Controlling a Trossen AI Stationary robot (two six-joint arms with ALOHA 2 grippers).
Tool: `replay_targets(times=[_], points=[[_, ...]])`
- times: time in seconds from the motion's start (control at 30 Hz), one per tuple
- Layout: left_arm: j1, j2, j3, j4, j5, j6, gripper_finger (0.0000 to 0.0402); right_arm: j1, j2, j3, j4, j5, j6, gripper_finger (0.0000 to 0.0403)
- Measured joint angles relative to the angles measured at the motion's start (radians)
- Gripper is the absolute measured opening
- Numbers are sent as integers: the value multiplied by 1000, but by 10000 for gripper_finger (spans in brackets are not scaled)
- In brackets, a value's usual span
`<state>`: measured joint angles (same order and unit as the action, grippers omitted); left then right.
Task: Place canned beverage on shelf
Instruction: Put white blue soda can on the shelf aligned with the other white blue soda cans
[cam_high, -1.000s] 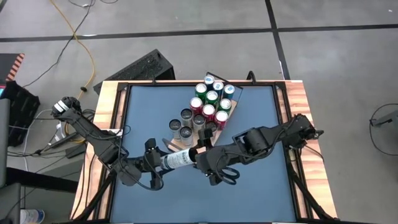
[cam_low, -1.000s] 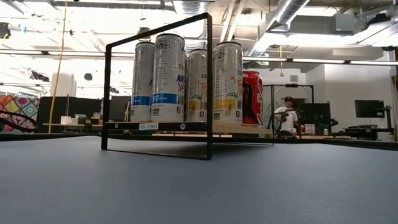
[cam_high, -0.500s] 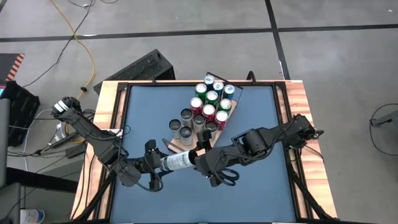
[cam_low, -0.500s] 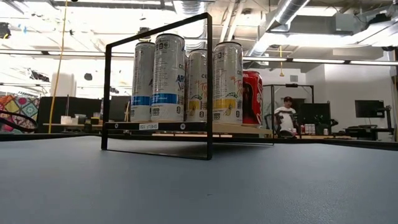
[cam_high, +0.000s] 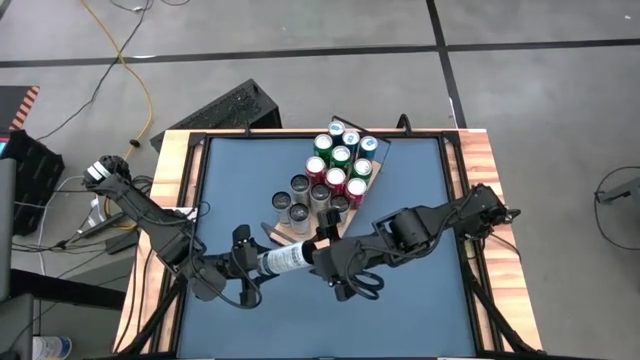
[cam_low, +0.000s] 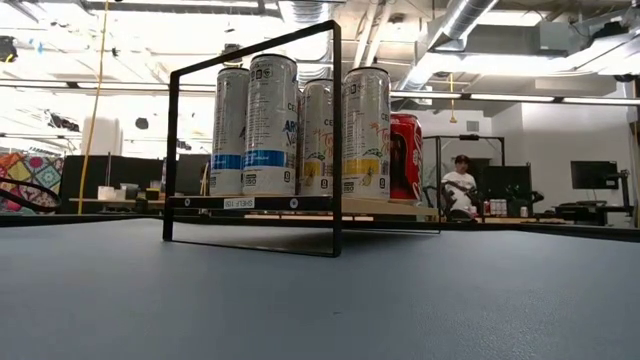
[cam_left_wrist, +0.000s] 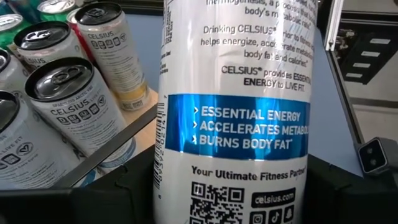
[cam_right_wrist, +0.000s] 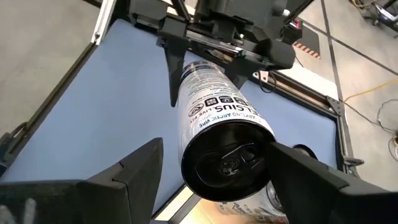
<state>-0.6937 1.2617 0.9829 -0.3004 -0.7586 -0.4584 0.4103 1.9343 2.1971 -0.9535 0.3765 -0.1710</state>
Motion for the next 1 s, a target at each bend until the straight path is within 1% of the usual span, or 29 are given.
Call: replay_targets(times=[0.13,0.27,0.37,0.43,0.57,0.67,0.87,1.0], points=[[1,0,0,-1,-12,-3,252,-1,0,0,4,18,29,291],[1,0,0,-2,-13,-1,249,-5,0,0,3,18,6,291],[1,0,0,-2,-14,-3,247,-12,0,0,3,9,26,291],[1,0,0,-4,-14,-3,247,-19,0,0,0,-22,36,291],[0,0,0,-9,2,0,247,-44,-1,0,0,-147,37,293],[0,0,0,-16,2,0,247,-56,-2,0,1,-191,41,305],[0,0,0,-33,-5,-15,246,-55,0,0,10,-189,43,348],[0,0,0,-34,-6,-16,246,-55,0,0,13,-188,43,361]])
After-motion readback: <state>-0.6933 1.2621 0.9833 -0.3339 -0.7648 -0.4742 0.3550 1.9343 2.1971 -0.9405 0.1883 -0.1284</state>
